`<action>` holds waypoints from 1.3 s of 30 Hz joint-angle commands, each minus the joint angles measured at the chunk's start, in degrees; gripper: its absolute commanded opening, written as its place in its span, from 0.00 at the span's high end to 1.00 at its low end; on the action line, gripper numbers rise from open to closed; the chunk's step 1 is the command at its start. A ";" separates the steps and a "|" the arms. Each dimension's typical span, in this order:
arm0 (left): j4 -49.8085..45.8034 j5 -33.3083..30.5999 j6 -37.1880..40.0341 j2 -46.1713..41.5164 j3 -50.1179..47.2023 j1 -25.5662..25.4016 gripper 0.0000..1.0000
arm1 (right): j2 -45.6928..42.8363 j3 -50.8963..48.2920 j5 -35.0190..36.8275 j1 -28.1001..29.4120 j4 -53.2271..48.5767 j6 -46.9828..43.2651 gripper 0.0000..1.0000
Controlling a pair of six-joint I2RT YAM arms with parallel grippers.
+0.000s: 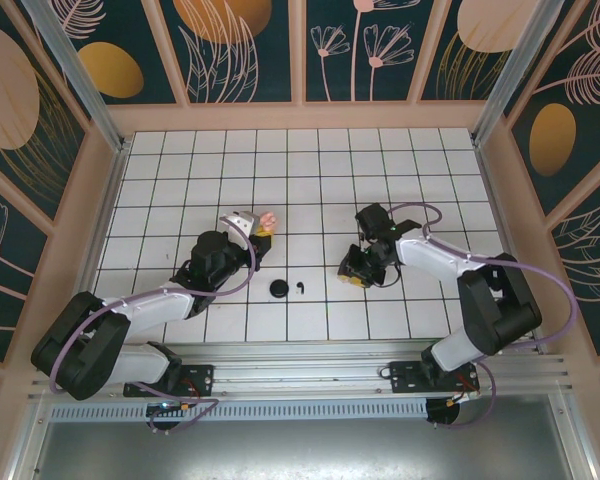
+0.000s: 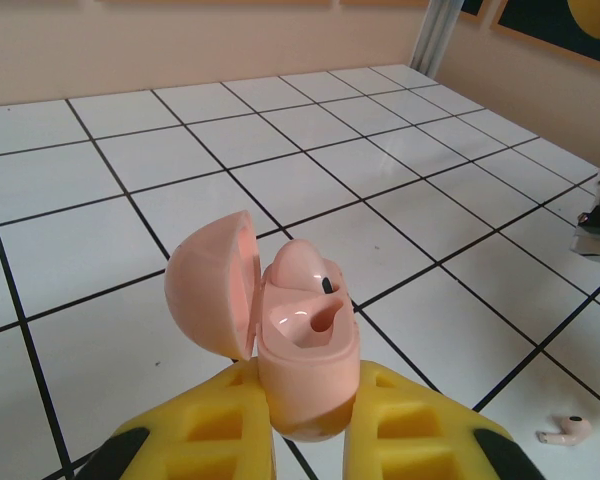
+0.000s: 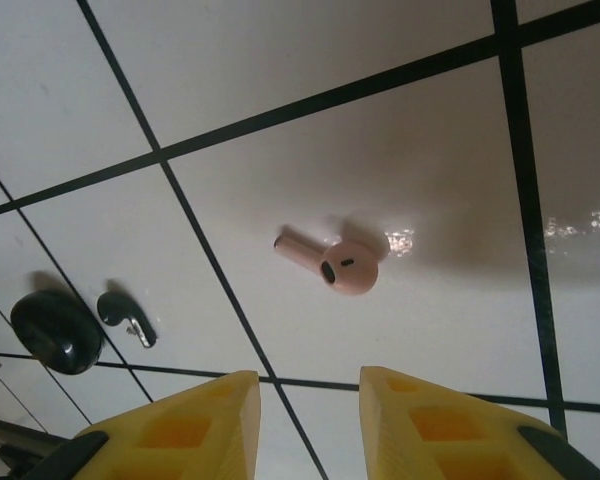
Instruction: Insert the wireless bluetooth earbuds into the charging case
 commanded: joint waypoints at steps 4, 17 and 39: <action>0.91 0.46 0.51 -0.05 1.53 0.15 0.92 | 2.64 -0.42 0.10 0.10 1.88 -0.49 0.68; 0.52 -0.07 0.69 -0.15 1.63 0.14 0.92 | 6.60 1.61 -0.17 0.01 3.64 -2.12 0.68; -0.54 -0.65 1.47 -0.52 2.19 0.14 0.92 | 10.14 12.81 5.00 -1.21 -1.58 -9.15 0.69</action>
